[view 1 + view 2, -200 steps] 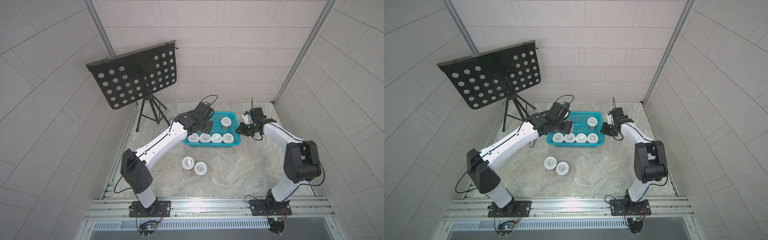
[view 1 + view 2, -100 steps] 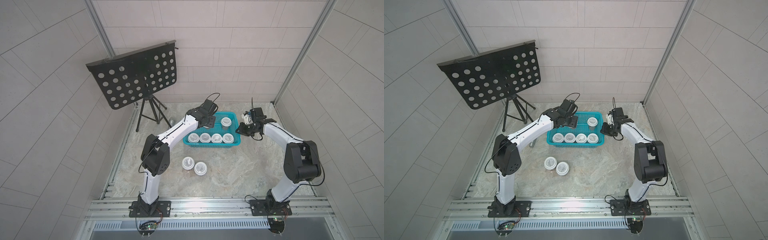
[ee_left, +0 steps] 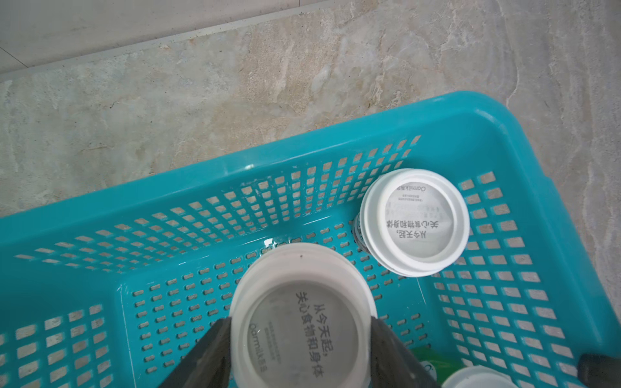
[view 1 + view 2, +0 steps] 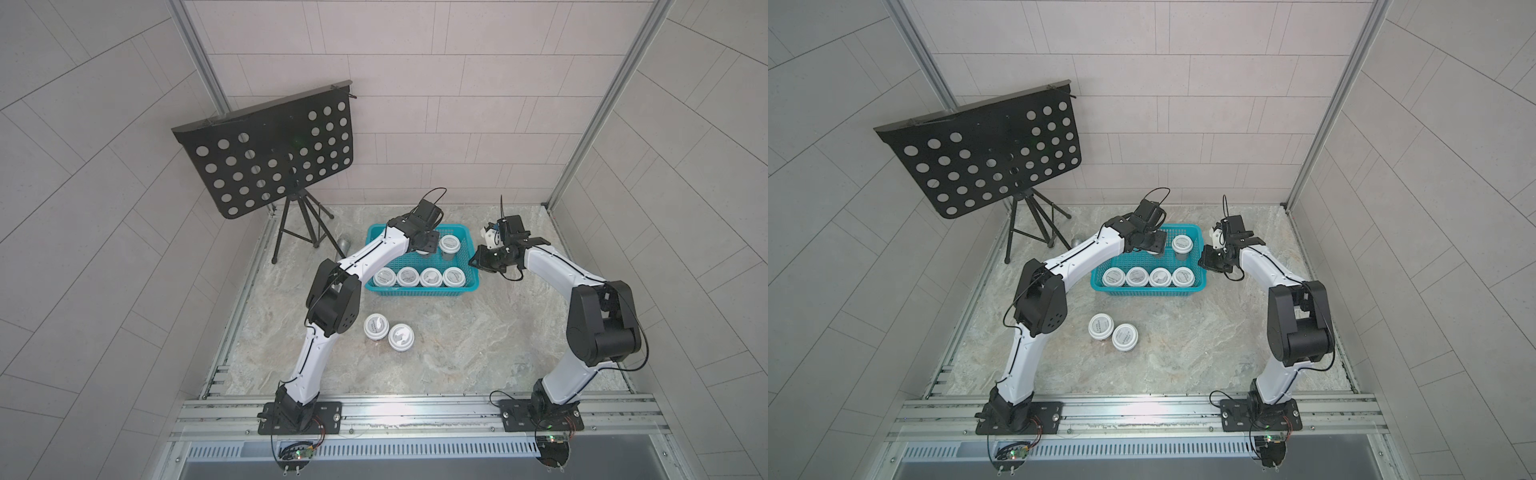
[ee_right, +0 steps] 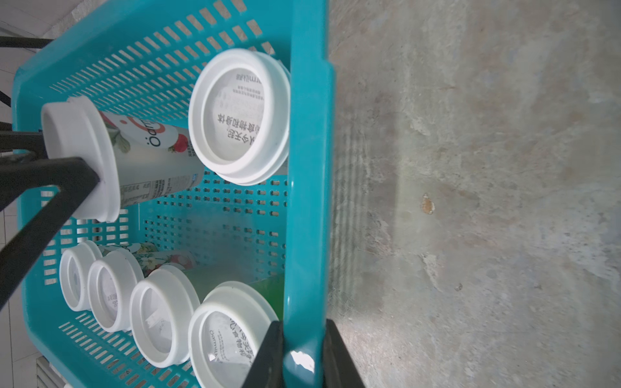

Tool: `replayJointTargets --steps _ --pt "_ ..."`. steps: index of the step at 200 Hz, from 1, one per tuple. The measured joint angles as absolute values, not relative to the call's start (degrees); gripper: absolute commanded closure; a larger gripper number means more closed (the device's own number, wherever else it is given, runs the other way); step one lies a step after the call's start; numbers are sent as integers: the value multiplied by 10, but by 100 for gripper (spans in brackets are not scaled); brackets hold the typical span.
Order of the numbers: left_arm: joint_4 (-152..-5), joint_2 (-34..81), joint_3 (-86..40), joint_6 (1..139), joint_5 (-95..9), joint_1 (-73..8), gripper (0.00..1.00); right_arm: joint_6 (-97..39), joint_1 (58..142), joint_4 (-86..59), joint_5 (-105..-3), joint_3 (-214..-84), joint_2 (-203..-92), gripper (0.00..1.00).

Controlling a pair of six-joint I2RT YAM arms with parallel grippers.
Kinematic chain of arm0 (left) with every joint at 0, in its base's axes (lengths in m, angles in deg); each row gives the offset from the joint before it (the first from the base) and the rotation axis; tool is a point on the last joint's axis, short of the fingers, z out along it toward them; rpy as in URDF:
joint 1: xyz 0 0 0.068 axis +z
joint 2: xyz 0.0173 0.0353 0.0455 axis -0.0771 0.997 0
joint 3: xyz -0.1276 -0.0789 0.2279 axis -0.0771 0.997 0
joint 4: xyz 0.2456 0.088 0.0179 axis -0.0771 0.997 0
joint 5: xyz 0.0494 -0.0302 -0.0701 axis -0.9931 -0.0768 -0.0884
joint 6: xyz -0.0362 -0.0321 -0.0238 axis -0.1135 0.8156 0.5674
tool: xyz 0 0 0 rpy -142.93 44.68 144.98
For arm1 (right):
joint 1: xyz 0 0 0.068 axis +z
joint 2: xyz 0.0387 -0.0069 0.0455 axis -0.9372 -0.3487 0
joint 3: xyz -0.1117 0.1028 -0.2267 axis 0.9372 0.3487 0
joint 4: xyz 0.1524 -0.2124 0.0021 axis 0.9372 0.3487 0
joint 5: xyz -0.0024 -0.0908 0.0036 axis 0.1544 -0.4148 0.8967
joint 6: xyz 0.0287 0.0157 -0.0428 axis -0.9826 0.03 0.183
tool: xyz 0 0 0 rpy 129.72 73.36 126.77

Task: Put the yogurt in the basket
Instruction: Adjust the basket at the center of the board.

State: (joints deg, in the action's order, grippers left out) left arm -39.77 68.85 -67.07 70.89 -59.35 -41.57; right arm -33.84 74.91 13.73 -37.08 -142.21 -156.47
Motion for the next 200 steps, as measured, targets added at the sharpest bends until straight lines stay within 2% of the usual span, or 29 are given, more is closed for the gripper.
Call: replayJointTargets --steps 34,200 --pt "-392 726 -718 709 -596 -415 35 -339 753 137 -371 -1426 -1568 79" --pt "-356 788 -779 700 -626 -415 34 -342 762 133 -371 -1426 -1569 78"
